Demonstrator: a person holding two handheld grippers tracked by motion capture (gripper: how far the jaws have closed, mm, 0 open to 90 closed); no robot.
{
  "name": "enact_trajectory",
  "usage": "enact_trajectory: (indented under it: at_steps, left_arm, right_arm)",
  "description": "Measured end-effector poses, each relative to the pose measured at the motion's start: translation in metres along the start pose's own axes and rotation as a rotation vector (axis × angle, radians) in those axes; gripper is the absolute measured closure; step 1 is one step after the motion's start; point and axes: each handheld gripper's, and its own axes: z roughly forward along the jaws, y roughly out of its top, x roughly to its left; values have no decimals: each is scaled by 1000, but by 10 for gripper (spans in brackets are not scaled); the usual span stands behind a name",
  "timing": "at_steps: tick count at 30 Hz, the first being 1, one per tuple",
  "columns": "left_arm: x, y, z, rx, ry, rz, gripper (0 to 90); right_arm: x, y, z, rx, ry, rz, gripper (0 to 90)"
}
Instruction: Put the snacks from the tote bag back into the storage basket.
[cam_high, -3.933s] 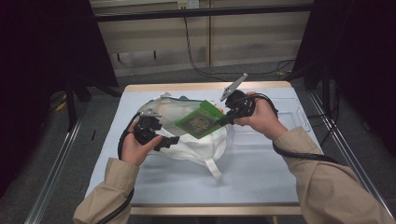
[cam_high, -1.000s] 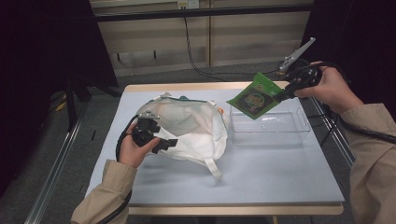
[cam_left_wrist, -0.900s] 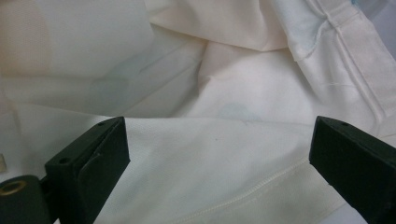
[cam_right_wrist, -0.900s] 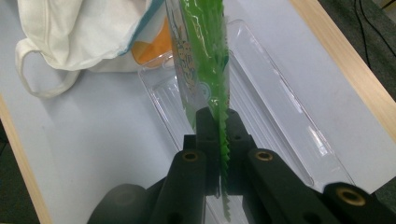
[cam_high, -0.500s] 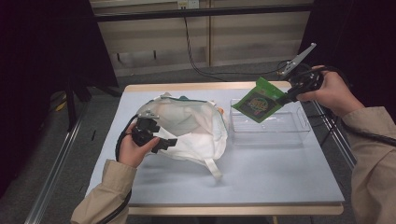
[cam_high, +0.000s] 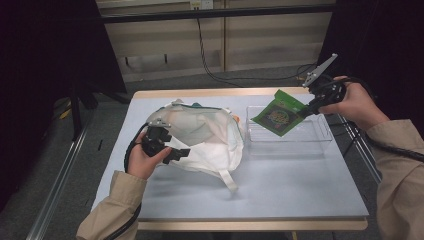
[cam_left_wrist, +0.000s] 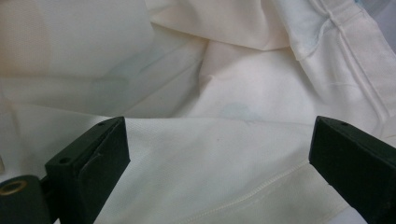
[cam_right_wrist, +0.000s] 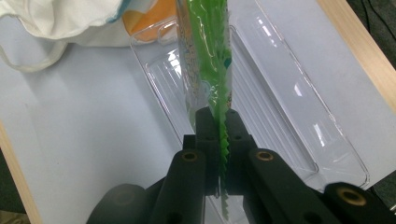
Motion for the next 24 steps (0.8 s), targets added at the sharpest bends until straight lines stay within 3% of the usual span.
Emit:
enact_trajectory:
  at_steps: [18, 24]
  left_arm:
    - [-1, 0, 1, -3, 0, -8, 49]
    - [-1, 1, 2, 8, -6, 7, 49]
  right_arm:
    - [5, 4, 18, 53, 3, -38, 875]
    - [8, 8, 27, 64, 13, -64, 876]
